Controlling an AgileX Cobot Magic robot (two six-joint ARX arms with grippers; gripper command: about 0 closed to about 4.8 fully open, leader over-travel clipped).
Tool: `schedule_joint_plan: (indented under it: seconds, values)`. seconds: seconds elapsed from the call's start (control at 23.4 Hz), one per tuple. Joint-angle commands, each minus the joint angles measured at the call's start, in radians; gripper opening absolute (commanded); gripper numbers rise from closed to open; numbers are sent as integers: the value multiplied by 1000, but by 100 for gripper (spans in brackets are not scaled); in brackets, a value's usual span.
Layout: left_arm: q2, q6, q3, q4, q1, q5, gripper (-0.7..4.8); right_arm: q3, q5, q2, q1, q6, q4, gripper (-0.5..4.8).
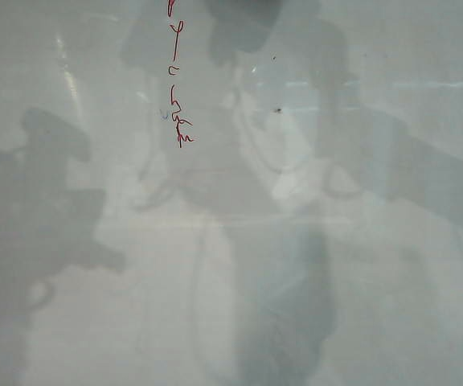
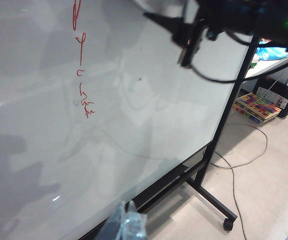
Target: Grab the whiteboard eraser that is attached to the surface of the whiteboard and use it to clean the writing on the whiteboard.
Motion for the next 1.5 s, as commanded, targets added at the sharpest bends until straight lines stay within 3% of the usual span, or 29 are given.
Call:
schedule_joint_plan:
  seconds: [0.04, 0.34, 0.51, 0.81, 1.5]
  values:
    - [0, 3, 2, 5, 0, 1, -2, 103, 118, 96, 47, -133, 19, 184]
    - [0, 3, 2, 5, 0, 1, -2, 287, 267, 262, 106, -288, 8, 211]
    - [0, 3, 2, 5, 0, 1, -2, 370, 261, 312, 129, -293, -50, 211]
    - [0, 3, 2, 5, 0, 2, -2, 369, 256, 346, 121, -257, -135, 211]
    - [0, 3, 2, 5, 0, 2, -2, 397, 313, 356, 121, -331, -76, 211]
